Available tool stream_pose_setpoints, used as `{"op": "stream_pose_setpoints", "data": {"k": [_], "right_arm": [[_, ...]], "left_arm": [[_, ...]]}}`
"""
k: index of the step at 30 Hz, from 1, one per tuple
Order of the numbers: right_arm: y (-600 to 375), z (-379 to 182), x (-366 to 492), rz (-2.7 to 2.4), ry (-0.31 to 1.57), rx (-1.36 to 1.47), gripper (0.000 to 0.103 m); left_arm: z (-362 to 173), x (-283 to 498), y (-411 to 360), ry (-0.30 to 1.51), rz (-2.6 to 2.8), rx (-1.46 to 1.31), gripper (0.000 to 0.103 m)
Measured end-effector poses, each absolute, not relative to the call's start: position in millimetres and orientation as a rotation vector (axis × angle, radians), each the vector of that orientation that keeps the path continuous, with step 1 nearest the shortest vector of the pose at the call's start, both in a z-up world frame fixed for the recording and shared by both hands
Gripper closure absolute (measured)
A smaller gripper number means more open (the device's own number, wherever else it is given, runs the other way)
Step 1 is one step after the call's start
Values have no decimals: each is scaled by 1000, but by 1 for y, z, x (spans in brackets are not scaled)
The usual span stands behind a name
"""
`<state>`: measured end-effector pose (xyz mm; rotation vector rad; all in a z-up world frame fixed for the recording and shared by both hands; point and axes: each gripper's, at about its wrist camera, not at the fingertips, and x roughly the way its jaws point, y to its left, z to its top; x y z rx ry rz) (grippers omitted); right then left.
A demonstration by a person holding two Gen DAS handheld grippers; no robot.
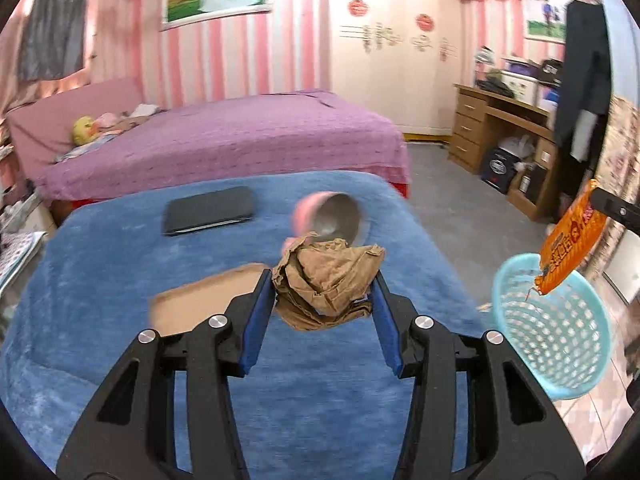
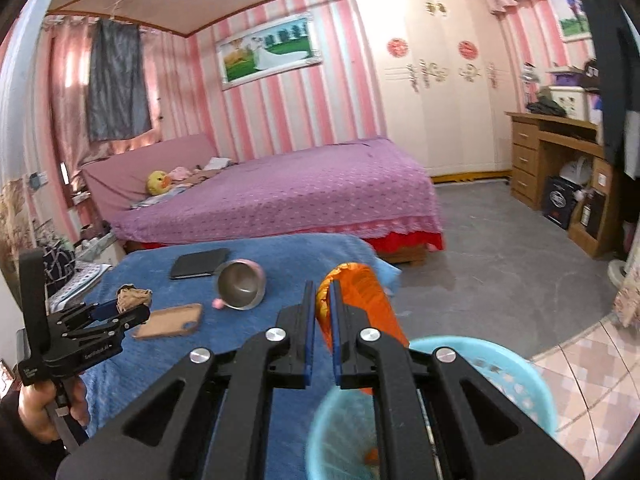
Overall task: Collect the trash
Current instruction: 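Carry the cloth and wrapper over the basket and release both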
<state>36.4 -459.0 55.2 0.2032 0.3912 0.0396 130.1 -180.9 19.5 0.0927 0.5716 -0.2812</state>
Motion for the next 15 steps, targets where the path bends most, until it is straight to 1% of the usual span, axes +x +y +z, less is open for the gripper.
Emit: {"op": "stream_pose_setpoints", "data": {"k": [7,15], "right_arm": [[-518,28,25,-63,482,198,96],[-557,4,17,-124,552,189,96]], "left_arm": [[-2,121,-250,612,-378,121,57],[-16,111,-312,633,-459,135,56]]}}
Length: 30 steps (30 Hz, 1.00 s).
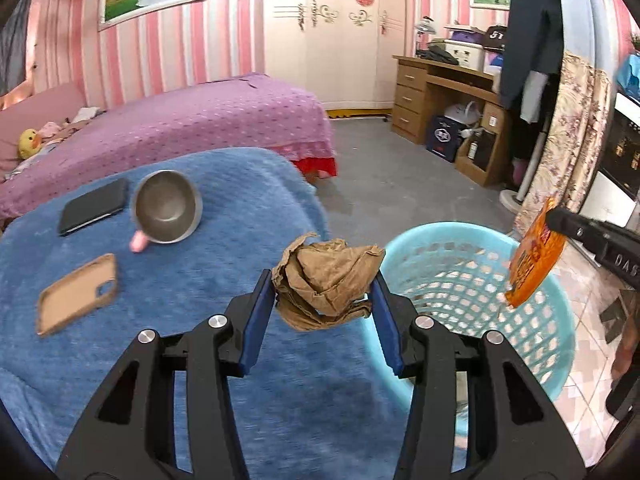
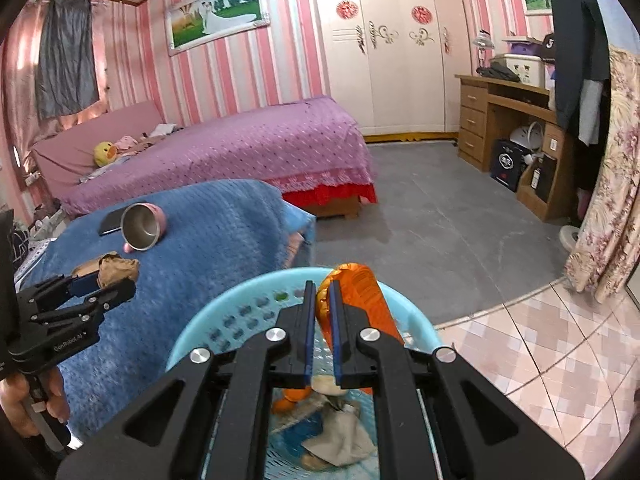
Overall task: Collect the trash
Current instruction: 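Carry the cloth and wrapper over the basket and release both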
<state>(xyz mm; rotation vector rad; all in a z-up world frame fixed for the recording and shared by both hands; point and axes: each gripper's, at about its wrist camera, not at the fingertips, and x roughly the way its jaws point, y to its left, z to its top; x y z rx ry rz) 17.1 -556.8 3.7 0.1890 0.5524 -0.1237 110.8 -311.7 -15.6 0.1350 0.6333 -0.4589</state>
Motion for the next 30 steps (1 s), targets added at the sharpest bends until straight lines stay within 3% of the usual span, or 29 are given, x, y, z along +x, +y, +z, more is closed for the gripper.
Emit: {"op": "stream_pose_setpoints", "data": {"k": [9,11,13,16,28,29,30], "right_arm": [[-570,4,19,-140,544,210,96],[-570,5,18,-139,536,215,96],[-571,4,18,-140,533,219,96],[-572,2,17,-143,537,218,96],[-563,-9,30,-175,611,188,94],[-563,-10,31,-182,622,188,91],[-563,-11,32,-190,632,190,79]], "left_arm": [[-11,104,-357,623,-533,145,55],[-10,104,-364,625,-538,142,48],[-7,104,-365,618,-535,134,28],[-2,104,-361,594,-511,128,15],[-3,117,-307,592,-394,145,7],[-4,117,-301,593,-387,143,7],[-3,116,-294,592,-379,141,7]]}}
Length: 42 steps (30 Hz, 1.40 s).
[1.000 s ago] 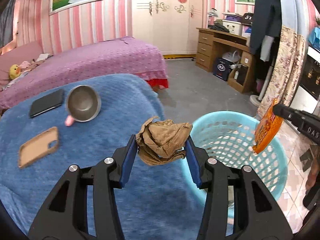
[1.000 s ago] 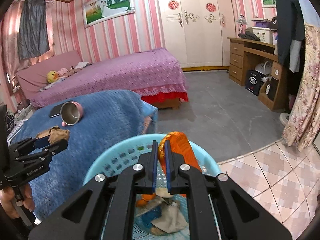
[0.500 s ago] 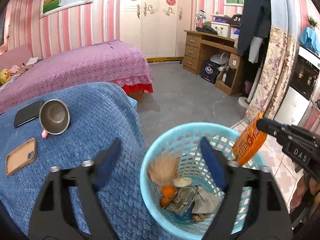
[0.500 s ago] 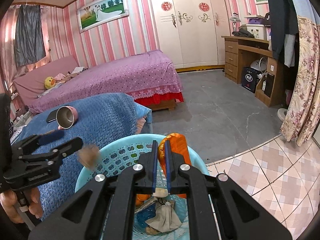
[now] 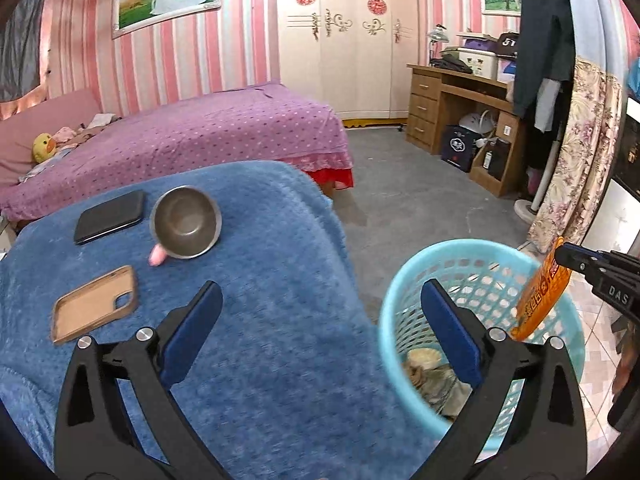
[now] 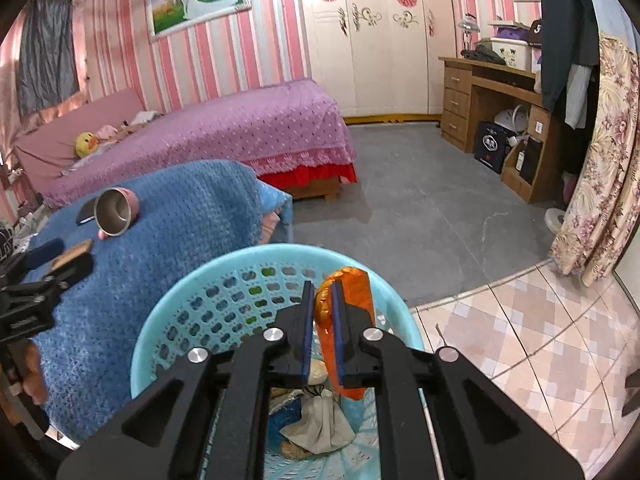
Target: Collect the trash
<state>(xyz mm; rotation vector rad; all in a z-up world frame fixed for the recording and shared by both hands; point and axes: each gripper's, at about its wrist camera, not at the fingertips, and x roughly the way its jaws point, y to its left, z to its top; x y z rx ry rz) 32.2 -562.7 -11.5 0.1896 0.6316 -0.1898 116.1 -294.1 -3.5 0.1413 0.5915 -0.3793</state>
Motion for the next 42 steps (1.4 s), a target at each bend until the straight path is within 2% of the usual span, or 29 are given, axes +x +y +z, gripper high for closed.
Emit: {"op": "stream_pose_setpoints", "data": {"k": [1,2,3,5,7,9,12,17,25,35,42], "right_arm": [[-563,-12,33,-196,637,192,70],[-562,-12,33,-204,641,197,48],[-563,-12,33,-209,641,199,39],[-561,-11,32,-214,637,199,39],[-560,-10,30,-214,635,205,35],[-557,-7,26,-209,625,221,24],[-544,4,22,-230,611,197,15],[-504,23,11,-221,582,173,9],[-423,48,-17,-174,513,152,6],[-355,20,-46,-229,447,82,6],[-344,9,-52,-239,414,71,6]], "left_arm": [[-3,116,-290,589,-372,142,6],[-2,115,-285,587,-365,143,6],[-1,113,-276,583,-353,144,6],[0,109,-264,579,-338,137,6],[4,105,-246,575,-324,122,6],[8,98,-228,572,-317,121,6],[13,86,-203,567,-300,128,6],[19,62,-165,545,-276,140,6],[16,28,-107,514,-252,97,6],[2,8,-104,469,-299,85,6],[1,4,-108,420,-291,107,5]]}}
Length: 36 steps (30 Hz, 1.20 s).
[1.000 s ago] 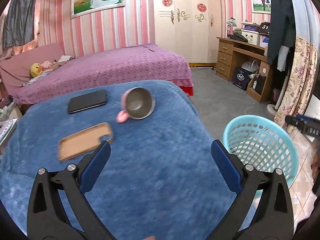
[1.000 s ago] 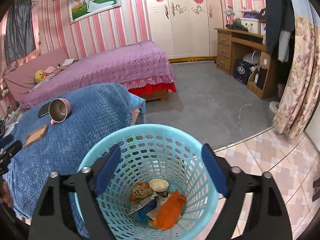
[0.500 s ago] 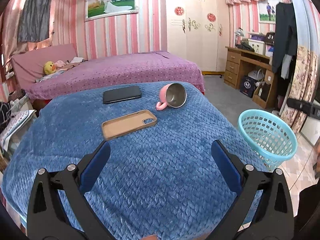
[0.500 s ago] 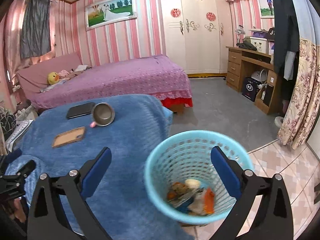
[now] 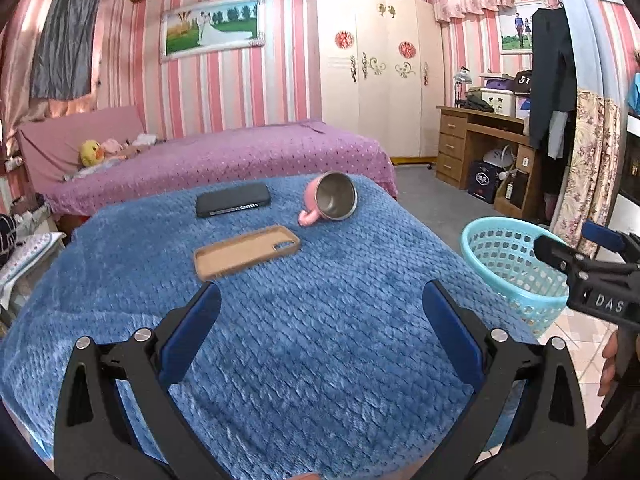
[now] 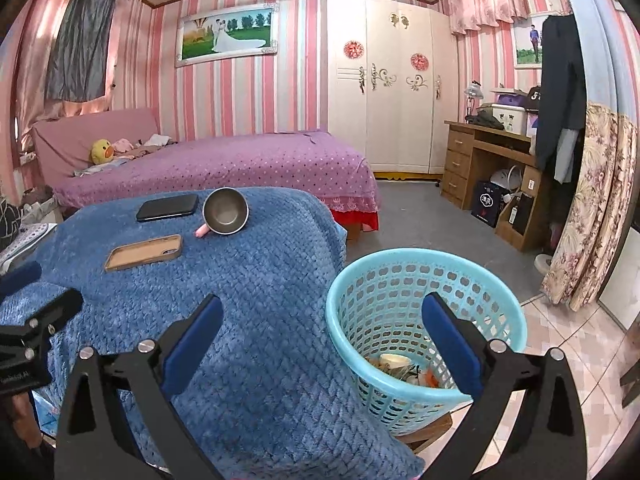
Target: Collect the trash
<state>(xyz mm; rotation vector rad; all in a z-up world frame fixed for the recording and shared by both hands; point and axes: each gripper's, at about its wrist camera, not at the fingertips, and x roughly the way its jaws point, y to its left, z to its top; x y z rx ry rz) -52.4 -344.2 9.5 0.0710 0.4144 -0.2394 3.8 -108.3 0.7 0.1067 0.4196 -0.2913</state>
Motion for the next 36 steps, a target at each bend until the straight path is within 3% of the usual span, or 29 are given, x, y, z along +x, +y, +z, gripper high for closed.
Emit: {"op": "stream_pose_setpoints", "data": {"k": [36], "right_arm": [[-340,9,-49,-302,394,18,5]], "left_arm": [[-4,22,-108,402,-284,93,6]]}}
